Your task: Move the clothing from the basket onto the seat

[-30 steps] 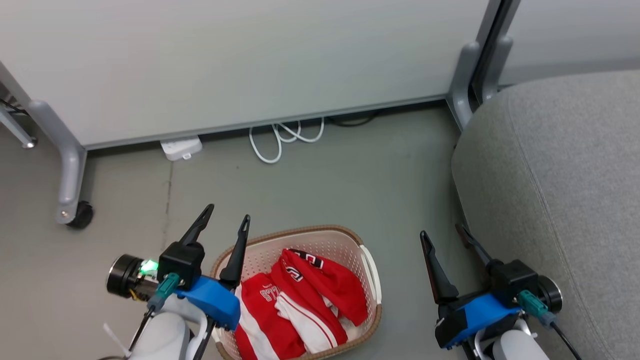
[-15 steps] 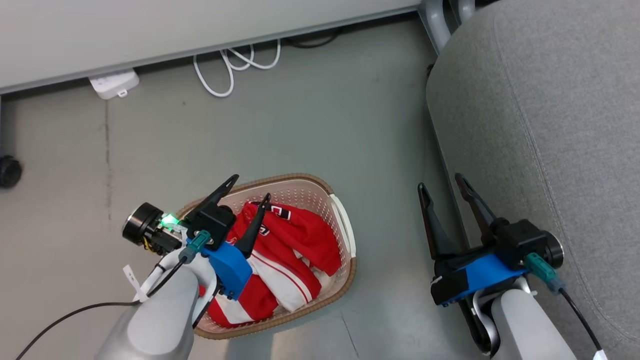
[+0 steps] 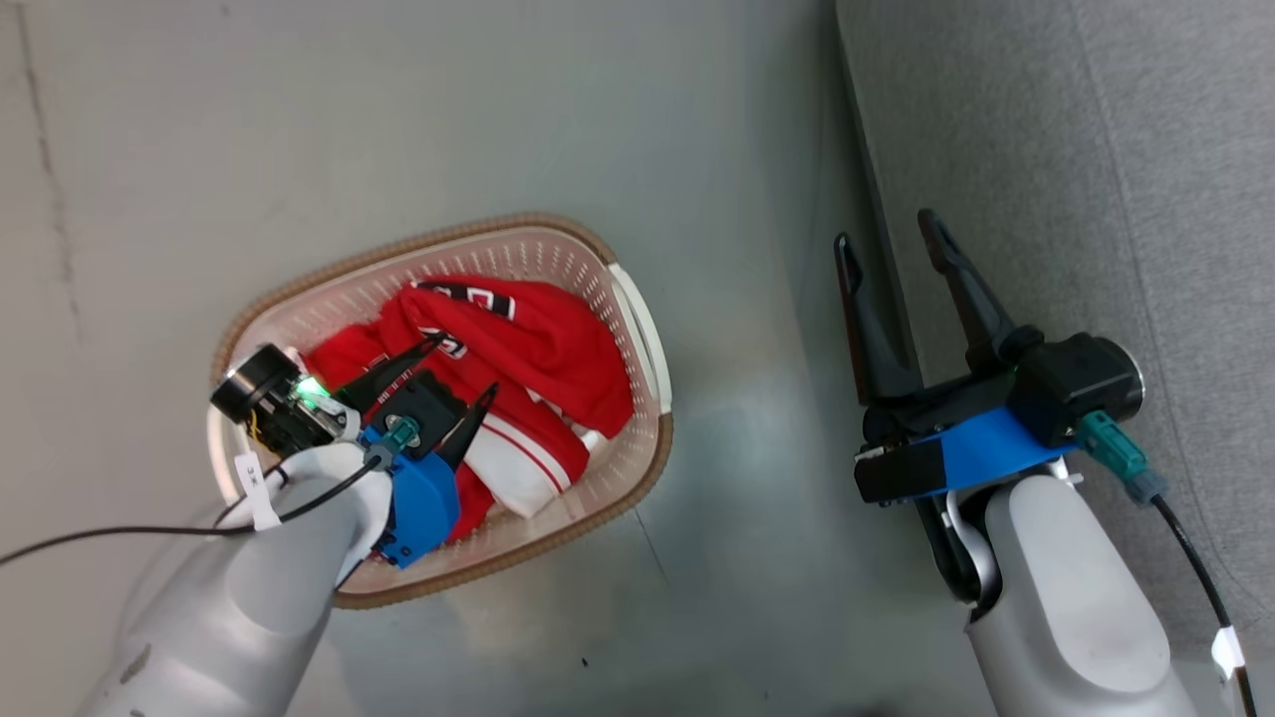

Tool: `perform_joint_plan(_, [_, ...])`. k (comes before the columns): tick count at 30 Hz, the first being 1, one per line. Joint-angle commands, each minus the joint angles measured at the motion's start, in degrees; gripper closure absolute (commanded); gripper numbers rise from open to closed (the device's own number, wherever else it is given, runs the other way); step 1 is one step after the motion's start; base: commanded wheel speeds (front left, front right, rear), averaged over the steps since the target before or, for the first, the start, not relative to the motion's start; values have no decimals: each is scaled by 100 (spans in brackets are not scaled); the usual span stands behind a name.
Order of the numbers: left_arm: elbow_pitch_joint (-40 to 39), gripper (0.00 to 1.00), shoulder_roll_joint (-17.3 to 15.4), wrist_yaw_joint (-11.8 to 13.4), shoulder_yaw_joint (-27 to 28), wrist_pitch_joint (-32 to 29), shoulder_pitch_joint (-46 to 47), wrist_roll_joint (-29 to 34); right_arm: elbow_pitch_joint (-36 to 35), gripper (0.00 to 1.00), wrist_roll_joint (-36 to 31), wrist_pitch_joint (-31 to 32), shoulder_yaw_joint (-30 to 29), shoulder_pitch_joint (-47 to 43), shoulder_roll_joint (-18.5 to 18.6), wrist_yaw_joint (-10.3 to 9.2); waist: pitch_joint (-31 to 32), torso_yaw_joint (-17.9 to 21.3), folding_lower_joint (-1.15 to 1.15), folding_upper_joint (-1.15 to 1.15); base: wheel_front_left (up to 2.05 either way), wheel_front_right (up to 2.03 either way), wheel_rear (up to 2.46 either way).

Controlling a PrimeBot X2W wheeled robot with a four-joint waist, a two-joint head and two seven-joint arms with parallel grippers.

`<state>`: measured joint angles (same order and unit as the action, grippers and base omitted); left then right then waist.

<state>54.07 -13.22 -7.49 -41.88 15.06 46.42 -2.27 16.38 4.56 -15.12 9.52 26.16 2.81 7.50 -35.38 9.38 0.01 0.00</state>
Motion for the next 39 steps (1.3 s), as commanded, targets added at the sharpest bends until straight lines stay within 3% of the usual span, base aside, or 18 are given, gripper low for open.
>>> perform_joint_plan(1, [159,0,-103,7,-211,18,218,-46,-60,0,-34,-6,-20,148,13,-2,-443,110,-1,0,0,0,0])
perform_joint_plan(18, [1555,0,-335,6,-1709,-39,1355,-273,-437,0,-144,-5,-78,615,13,-2,-1623,185,-1,0,0,0,0])
perform_joint_plan(28, [1896,0,-425,6,-2211,-715,1766,-452,-621,0,-155,-5,-147,756,14,-2,-2150,189,-1,0,0,0,0])
perform_joint_plan(39, [1958,0,-548,6,-2464,-989,2245,-639,-894,0,-128,-6,-231,818,13,-2,-2662,218,-1,0,0,0,0])
